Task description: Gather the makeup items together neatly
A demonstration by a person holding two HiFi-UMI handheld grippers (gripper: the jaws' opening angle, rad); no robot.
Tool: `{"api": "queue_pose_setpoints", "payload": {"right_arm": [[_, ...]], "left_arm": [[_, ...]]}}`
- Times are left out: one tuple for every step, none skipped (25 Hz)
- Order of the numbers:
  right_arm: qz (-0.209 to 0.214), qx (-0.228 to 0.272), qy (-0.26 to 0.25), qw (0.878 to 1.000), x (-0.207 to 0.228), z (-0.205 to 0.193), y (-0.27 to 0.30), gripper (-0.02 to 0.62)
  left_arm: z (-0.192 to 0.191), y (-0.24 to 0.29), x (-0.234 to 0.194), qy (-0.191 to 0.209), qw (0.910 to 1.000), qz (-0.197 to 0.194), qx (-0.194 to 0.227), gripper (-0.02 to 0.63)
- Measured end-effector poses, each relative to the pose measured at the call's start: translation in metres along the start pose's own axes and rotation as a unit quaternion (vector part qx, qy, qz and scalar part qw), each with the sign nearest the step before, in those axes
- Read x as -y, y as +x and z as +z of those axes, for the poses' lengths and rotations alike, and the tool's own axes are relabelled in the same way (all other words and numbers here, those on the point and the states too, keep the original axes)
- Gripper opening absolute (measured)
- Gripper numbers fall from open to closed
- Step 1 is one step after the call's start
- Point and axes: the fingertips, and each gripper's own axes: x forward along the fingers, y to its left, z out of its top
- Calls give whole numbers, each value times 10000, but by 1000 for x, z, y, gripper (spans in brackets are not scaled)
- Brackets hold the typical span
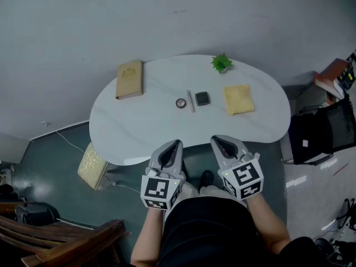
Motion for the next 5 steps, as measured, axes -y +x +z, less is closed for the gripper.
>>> {"api": "queue_pose_setpoints", "payload": {"right_arm": [[-3, 3, 5, 10000, 0, 0, 0, 11], [-4, 6, 15, 10000, 0, 0, 0, 11], [0, 4, 30, 10000, 0, 0, 0, 11], [7, -1, 49, 10000, -1, 0, 1, 11], [14, -7, 68, 10000, -1, -1, 1, 11]], "left_arm": [[0, 0, 0, -3, 10000, 1, 0, -3], [0, 0, -1, -8, 10000, 2, -1, -3], [0, -1, -1, -12, 10000, 2, -2, -3], [-1, -1, -1, -17, 10000, 1, -5, -2], [-1, -1, -1, -21, 10000, 0, -8, -3]]}}
